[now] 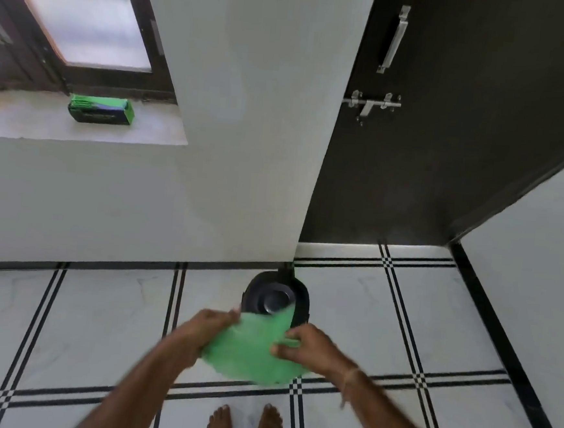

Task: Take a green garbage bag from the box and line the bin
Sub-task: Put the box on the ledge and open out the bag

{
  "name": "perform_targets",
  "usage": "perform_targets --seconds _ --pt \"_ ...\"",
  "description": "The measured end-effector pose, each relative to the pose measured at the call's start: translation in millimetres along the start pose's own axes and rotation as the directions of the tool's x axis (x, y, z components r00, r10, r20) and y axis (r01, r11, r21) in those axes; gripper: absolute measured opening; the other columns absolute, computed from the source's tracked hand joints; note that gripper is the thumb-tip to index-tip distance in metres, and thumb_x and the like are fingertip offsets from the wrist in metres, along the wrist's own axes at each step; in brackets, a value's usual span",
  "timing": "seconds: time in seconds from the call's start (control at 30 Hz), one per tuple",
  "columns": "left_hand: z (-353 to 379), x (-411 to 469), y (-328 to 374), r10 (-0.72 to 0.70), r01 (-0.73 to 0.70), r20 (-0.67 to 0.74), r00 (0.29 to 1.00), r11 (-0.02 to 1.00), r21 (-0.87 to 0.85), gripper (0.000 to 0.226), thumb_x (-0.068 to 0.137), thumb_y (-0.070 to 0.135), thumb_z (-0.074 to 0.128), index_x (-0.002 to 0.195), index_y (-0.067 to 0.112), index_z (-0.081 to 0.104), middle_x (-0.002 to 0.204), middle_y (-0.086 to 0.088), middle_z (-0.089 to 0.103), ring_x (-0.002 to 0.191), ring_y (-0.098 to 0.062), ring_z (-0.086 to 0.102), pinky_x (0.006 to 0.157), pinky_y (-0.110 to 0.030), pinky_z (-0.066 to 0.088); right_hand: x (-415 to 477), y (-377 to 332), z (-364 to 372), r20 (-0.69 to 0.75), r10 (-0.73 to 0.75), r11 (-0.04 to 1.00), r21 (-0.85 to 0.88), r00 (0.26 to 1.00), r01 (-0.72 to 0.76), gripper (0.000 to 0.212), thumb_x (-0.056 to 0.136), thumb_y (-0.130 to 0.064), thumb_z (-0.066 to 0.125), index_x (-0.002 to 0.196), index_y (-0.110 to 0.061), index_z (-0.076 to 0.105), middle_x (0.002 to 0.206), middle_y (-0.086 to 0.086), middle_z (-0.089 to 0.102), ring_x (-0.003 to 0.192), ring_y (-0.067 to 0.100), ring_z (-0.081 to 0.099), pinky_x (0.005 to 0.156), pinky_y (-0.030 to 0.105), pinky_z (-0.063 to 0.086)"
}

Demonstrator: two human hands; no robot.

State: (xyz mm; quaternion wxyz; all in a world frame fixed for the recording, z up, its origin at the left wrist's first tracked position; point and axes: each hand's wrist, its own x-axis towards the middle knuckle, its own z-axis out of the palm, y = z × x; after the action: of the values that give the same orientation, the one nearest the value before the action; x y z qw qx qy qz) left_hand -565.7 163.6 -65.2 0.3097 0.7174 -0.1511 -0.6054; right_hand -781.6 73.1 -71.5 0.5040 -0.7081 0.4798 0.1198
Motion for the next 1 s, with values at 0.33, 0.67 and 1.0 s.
perform_targets --seconds 0.33,0.67,1.0 --pt "-17 10 36 -0.037 -0.034 -0.099 0.994 0.779 -0.626 0.069 0.083 0.064 0.065 0.118 0.005 0.071 0.110 -0.022 0.078 0.092 -0.037 0.077 0.074 -0.051 0.059 18 -42 -50 -0.282 0.296 0.472 0.874 0.912 0.117 0.039 0.104 -0.040 0.055 0.096 -0.007 0.074 0.105 0.017 0.077 0.093 0.031 0.071 0.071 0.034 0.058" --pt "1 10 31 0.026 -0.075 -0.121 0.992 0.906 -0.418 0.059 0.088 0.051 0.065 0.116 -0.001 0.070 0.112 -0.023 0.077 0.091 -0.033 0.079 0.081 -0.048 0.064 26 -21 -11 -0.294 0.002 0.817 0.552 0.956 0.168 0.057 0.097 -0.059 0.050 0.080 -0.012 0.077 0.068 -0.010 0.071 0.061 0.001 0.064 0.064 0.020 0.047" --pt "-32 21 39 0.079 -0.118 -0.088 0.993 0.628 -0.769 0.069 0.085 0.056 0.059 0.134 0.008 0.064 0.126 -0.019 0.072 0.106 -0.032 0.076 0.078 -0.053 0.064 52 -15 -59 -0.202 0.178 0.241 0.958 0.963 0.156 0.019 0.104 -0.013 0.057 0.106 -0.003 0.073 0.093 0.015 0.081 0.076 0.023 0.079 0.076 0.039 0.064"
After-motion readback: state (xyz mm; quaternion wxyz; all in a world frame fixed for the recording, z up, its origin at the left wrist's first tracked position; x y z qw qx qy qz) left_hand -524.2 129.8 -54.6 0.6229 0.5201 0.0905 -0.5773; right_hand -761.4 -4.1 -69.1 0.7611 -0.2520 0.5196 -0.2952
